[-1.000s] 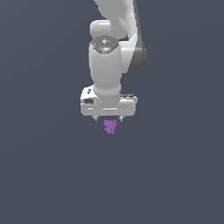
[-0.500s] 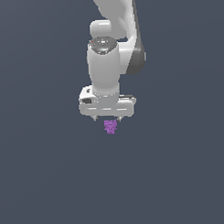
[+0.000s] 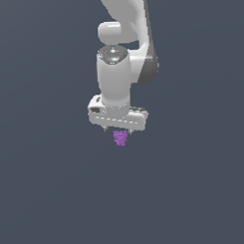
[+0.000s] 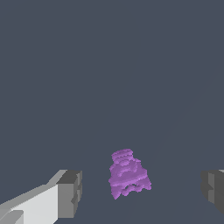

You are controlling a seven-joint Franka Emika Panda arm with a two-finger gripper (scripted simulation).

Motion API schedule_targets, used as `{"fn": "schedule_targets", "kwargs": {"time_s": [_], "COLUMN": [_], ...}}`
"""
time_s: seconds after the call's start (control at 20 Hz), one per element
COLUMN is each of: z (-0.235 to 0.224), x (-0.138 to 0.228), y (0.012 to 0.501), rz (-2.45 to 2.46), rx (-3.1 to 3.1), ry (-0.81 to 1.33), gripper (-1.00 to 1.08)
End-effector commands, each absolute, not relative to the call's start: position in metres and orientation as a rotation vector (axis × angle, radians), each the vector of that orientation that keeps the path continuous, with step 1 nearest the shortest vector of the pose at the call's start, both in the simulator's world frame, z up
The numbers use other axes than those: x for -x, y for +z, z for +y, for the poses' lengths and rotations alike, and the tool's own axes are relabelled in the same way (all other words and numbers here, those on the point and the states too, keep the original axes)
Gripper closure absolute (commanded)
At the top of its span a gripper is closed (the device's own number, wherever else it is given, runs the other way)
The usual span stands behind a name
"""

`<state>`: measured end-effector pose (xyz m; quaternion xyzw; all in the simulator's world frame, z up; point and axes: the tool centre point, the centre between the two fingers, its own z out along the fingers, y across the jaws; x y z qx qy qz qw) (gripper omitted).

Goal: Pick up the object and move it to a goal position.

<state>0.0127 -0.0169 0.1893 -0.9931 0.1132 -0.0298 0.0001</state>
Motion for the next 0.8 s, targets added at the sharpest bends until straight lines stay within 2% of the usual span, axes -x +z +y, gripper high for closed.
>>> {"fn": "schedule_targets", "kwargs": {"time_s": [0.0, 0.75], "z": [-0.016, -0.011], "x": [-0.011, 0.005], "y": [0.185, 0.152], "rz": [0.445, 1.073], "rx": [3.105, 2.935], "ry": [-0.088, -0.047], "gripper": [-0.92, -0.92]}}
